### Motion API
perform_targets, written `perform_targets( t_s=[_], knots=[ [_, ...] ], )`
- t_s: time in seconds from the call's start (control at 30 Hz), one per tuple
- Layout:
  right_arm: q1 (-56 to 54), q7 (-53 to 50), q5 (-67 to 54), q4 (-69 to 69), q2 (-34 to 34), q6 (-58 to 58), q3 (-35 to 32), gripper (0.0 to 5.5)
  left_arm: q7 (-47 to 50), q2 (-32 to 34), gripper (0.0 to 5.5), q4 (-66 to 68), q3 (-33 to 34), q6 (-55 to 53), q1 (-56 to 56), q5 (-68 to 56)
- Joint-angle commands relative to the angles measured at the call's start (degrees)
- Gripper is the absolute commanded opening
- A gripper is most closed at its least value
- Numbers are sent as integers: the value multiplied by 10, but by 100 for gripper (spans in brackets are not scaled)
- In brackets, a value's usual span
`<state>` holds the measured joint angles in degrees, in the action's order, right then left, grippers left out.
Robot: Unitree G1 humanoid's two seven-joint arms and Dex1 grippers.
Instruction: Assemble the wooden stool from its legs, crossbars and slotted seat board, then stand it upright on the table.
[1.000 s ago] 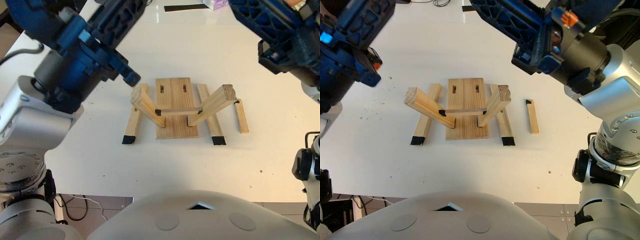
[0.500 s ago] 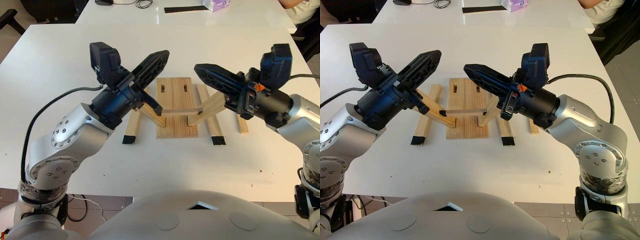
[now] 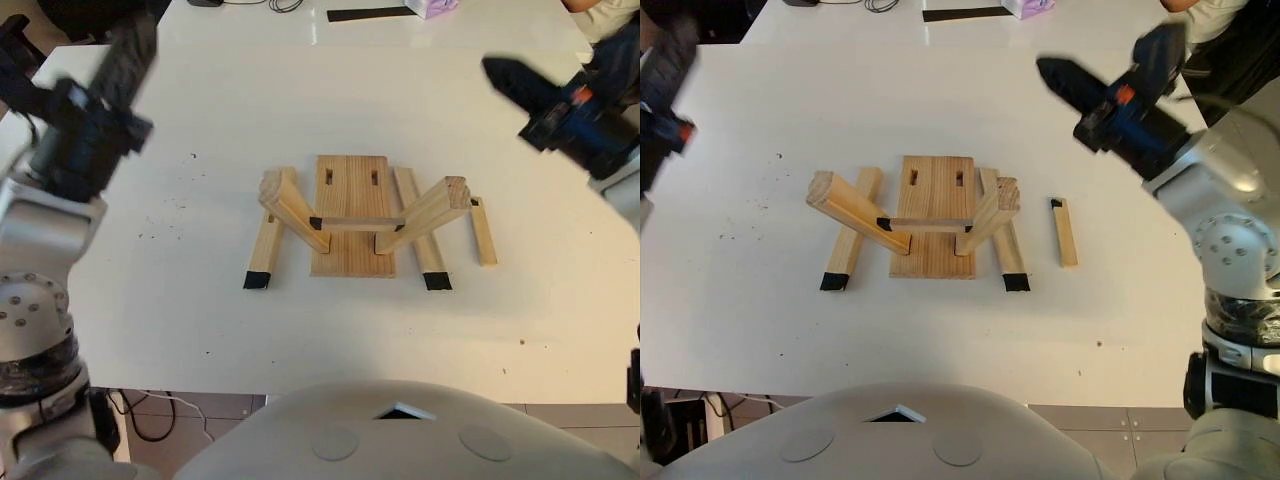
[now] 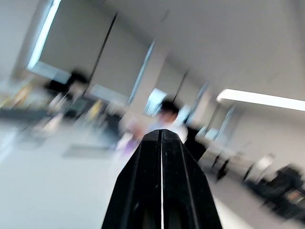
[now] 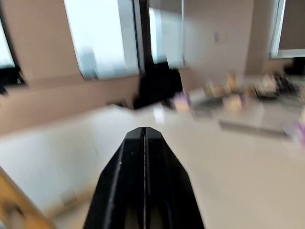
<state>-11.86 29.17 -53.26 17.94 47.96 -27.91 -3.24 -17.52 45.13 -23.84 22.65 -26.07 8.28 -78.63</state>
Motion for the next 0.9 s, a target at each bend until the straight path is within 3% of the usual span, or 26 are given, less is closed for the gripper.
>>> perform_targets(
  t_s=[0.03,0.1,0.2,0.43,0.57,0.9],
  knots=[
    [52,65,134,-9,-26,56,90,0,-230,97,1,-19,-117,-16,212,217],
    [36,94,160,-32,-57,61,129,0,-259,105,1,-31,-175,15,205,305],
    [10,156,221,-97,-83,83,190,0,-268,69,1,-31,-211,9,144,333],
    [-49,312,273,-192,-105,108,226,0,-290,4,1,-51,-301,-6,77,382],
    [-59,349,294,-215,-132,109,244,0,-272,-41,1,-36,-321,-6,42,409],
    [3,357,321,-173,-168,91,268,0,-263,-67,1,49,-309,26,14,500]
  ],
)
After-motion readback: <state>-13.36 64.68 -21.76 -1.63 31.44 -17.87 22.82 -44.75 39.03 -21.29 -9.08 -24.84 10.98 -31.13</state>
